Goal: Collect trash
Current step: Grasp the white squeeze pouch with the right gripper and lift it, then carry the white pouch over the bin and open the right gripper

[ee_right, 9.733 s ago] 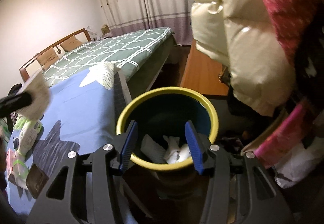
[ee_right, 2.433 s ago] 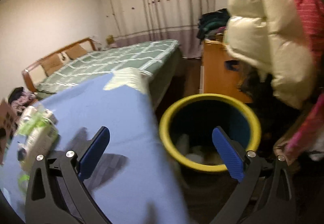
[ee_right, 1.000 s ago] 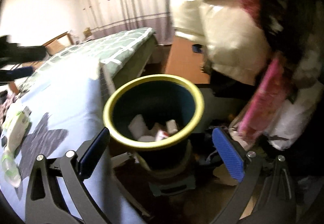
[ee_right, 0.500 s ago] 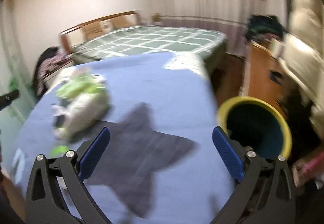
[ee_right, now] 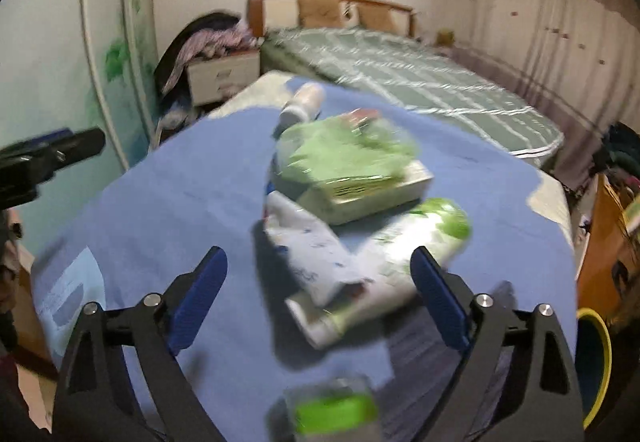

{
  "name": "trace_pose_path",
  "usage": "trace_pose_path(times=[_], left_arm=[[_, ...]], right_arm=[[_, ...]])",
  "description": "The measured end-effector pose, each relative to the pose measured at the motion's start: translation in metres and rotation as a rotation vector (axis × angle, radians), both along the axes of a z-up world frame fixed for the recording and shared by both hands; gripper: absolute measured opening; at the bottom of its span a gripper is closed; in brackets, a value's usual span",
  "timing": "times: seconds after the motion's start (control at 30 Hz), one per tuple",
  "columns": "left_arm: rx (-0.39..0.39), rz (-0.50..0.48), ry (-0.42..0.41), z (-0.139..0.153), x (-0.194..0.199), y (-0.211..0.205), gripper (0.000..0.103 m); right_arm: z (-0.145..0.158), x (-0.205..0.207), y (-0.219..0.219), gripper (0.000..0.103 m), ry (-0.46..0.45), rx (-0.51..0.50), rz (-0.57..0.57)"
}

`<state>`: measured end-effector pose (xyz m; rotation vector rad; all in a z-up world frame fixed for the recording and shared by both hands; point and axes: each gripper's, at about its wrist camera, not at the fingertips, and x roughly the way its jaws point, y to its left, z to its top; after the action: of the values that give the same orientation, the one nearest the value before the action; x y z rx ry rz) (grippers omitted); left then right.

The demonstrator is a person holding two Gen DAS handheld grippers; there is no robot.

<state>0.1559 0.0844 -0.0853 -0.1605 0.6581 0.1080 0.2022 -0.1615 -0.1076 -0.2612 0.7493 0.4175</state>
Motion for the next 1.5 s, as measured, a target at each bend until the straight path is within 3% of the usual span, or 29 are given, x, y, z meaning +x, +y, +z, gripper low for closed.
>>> trace_pose_path(times=[0.33,0.4,0.47,0.6,1.0,1.17,1.5], left_arm=[[-0.01,-0.02,0.022,-0.005,0.005,-0.013,0.095],[-0.011,-0.027,0.023,-0.005,0.005,-0.016,0.095],[-0.008,-0.032,0.025,-0.005,0.005,-0.02,0.095],[-0.006,-0.045,0.033,-0.007,0.005,-0.024,0.095],[-0.008,-0.068,0.049,-0.012,0.007,-0.034,0.095],[-0.005,-0.093,0.052,-0.013,0.008,-0.045,0.095],[-0.01,-0.205,0.083,-0.023,0.009,-0.086,0.095]], right_arm=[[-0.023,0.025,0.024,0.08,0.068,-0.166,0.035],[-0.023,0.024,0.023,0.058,0.056,-0.187,0.034],[-0.024,0.026,0.021,0.045,0.088,-0.168,0.039],[-0.02,0.03,0.011,0.038,0.094,-0.117,0.031],[0.01,0.014,-0.028,0.036,0.081,0.075,0.008],[0.024,0.009,-0.059,0.036,0.053,0.151,-0.051],[0.014,0.022,-0.198,0.036,0.021,0.248,-0.46]])
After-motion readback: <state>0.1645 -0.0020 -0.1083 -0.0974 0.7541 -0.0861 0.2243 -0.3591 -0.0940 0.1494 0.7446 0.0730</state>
